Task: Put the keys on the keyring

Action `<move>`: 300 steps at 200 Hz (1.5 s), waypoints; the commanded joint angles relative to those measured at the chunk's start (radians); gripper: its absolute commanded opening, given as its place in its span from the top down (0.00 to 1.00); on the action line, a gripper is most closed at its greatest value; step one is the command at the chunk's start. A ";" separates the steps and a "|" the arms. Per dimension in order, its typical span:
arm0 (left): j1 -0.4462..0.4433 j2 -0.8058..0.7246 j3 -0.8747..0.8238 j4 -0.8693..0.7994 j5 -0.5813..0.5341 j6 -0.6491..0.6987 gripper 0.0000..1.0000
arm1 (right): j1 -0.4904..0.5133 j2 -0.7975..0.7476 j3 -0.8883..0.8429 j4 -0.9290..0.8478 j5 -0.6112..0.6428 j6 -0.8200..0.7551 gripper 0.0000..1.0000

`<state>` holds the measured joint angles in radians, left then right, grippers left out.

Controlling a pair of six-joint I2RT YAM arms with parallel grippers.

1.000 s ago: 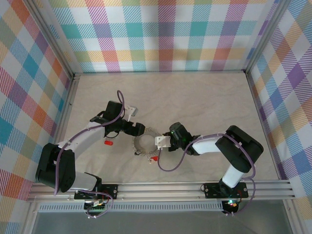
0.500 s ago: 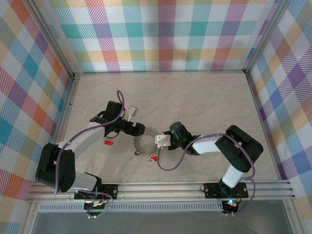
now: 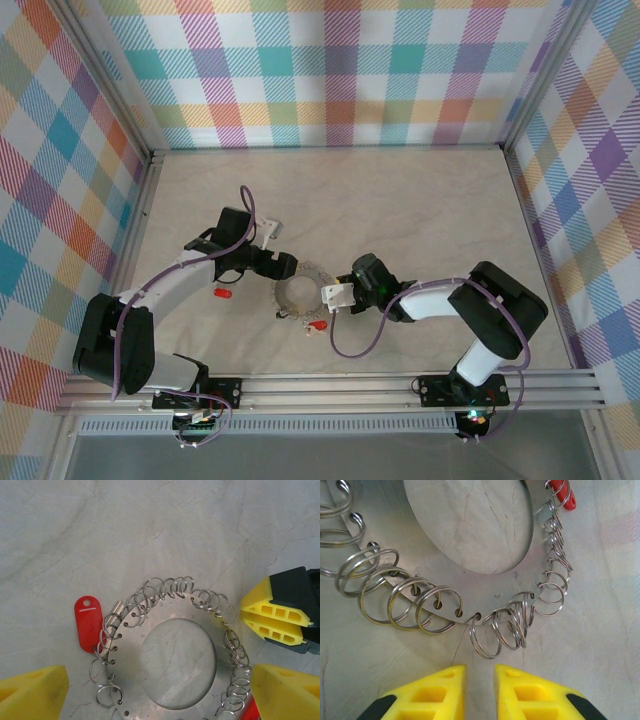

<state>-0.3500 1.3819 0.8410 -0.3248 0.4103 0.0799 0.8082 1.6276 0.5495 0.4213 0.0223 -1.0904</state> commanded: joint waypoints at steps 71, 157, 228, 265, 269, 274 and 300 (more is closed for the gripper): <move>0.009 -0.001 0.028 -0.027 0.021 0.021 0.07 | 0.006 0.037 -0.001 0.057 -0.025 -0.061 0.79; 0.010 0.003 0.027 -0.028 0.019 0.021 0.07 | 0.006 0.060 0.016 0.070 -0.060 -0.105 0.80; 0.009 0.006 0.030 -0.032 0.019 0.024 0.07 | 0.007 0.082 0.049 0.073 -0.072 -0.156 0.83; 0.009 0.008 0.030 -0.033 0.021 0.024 0.07 | 0.000 0.071 0.052 0.071 -0.087 -0.128 0.88; 0.009 0.008 0.032 -0.033 0.021 0.027 0.07 | 0.001 0.072 0.052 0.071 -0.089 -0.126 0.88; 0.010 0.009 0.031 -0.034 0.021 0.027 0.07 | 0.000 0.072 0.050 0.070 -0.089 -0.127 0.89; 0.009 0.010 0.031 -0.034 0.022 0.027 0.07 | 0.000 0.073 0.048 0.078 -0.085 -0.124 0.89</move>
<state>-0.3500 1.3819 0.8425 -0.3389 0.4103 0.0948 0.8093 1.6882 0.5797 0.4786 -0.0273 -1.2232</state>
